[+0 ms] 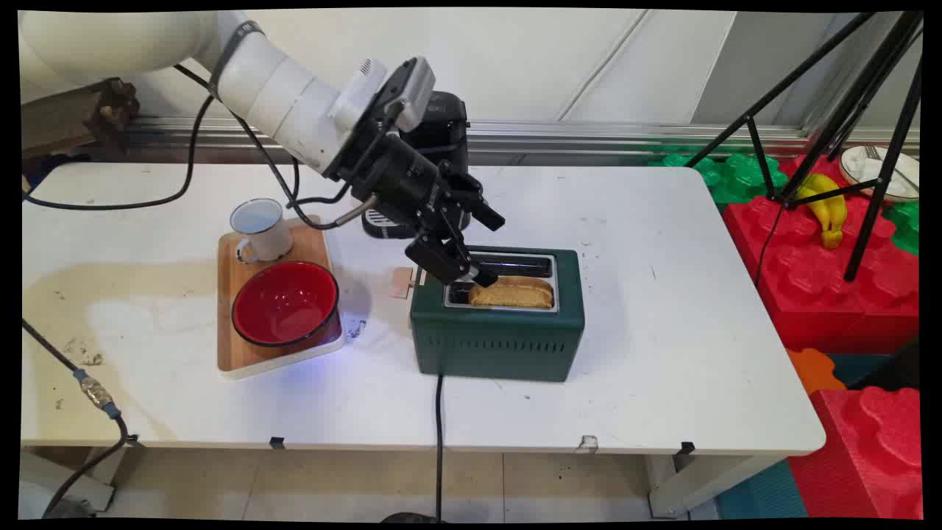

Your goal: Press the toaster switch

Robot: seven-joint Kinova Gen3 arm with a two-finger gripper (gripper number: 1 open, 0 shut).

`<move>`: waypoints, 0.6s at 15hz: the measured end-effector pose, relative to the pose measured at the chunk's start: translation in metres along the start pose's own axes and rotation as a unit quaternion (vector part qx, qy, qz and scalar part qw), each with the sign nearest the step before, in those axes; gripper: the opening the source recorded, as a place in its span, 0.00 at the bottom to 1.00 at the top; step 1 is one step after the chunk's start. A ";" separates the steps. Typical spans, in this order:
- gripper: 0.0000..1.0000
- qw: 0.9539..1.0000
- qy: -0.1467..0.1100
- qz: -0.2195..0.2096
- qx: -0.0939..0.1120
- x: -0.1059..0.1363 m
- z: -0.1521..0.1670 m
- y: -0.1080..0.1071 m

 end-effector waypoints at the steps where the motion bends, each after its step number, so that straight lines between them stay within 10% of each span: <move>1: 1.00 1.000 0.002 0.001 0.001 0.001 -0.003 0.001; 9: 1.00 1.000 0.013 -0.001 0.010 -0.006 -0.047 0.015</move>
